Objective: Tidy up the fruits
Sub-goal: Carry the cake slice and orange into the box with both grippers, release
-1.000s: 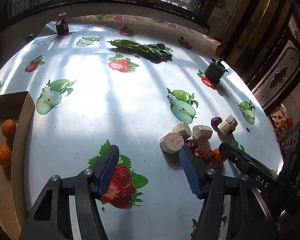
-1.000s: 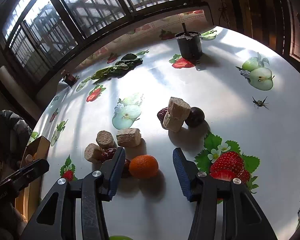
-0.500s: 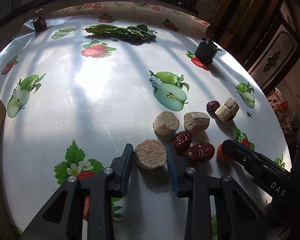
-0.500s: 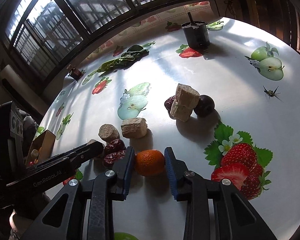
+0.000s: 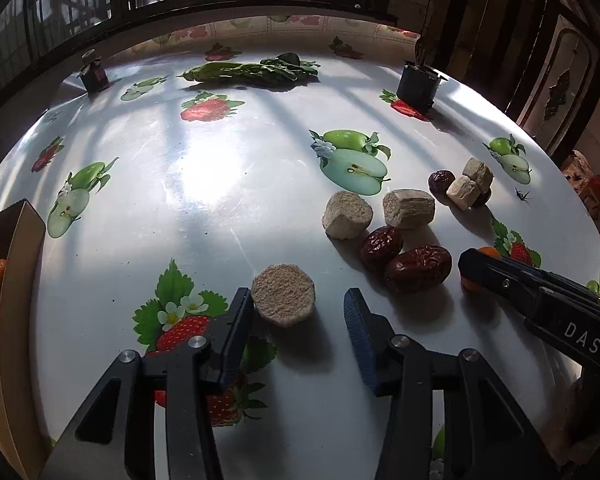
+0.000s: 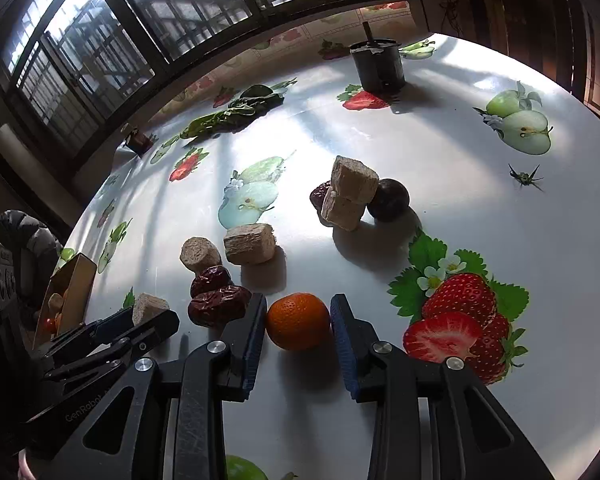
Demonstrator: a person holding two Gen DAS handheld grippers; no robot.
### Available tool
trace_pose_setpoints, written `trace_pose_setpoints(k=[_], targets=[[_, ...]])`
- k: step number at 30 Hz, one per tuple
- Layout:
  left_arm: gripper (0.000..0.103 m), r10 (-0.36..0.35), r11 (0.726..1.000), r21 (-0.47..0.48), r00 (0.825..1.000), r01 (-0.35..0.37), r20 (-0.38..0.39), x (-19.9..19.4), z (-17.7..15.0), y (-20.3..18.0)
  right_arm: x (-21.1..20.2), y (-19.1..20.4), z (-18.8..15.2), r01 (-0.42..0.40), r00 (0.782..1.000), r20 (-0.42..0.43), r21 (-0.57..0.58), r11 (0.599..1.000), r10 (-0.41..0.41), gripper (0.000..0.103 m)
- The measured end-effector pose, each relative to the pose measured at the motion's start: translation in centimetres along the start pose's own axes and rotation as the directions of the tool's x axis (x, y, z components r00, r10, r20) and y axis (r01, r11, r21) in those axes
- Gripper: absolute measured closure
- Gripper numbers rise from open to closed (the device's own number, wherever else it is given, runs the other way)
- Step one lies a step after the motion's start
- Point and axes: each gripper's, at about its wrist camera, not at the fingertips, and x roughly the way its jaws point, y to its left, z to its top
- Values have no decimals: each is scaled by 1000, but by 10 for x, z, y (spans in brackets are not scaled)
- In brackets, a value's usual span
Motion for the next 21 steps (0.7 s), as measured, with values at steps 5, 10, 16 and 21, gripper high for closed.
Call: trace_pose_setpoints(k=[5, 10, 16, 21], targets=[[74, -32, 999, -38, 999, 33, 15, -20, -5, 7, -5, 3, -1, 23, 999, 29, -16, 1000, -23, 70], [74, -61, 990, -118, 995, 70, 81, -66, -18, 33, -15, 6, 0, 20, 996, 83, -27, 999, -18, 70], [74, 19, 955, -298, 994, 13, 103, -110, -41, 119, -26, 23, 1, -68, 994, 81, -22, 997, 70, 70], [73, 158, 882, -462, 983, -99, 90, -131, -68, 204, -39, 89, -2, -169, 983, 51, -102, 980, 174, 70]])
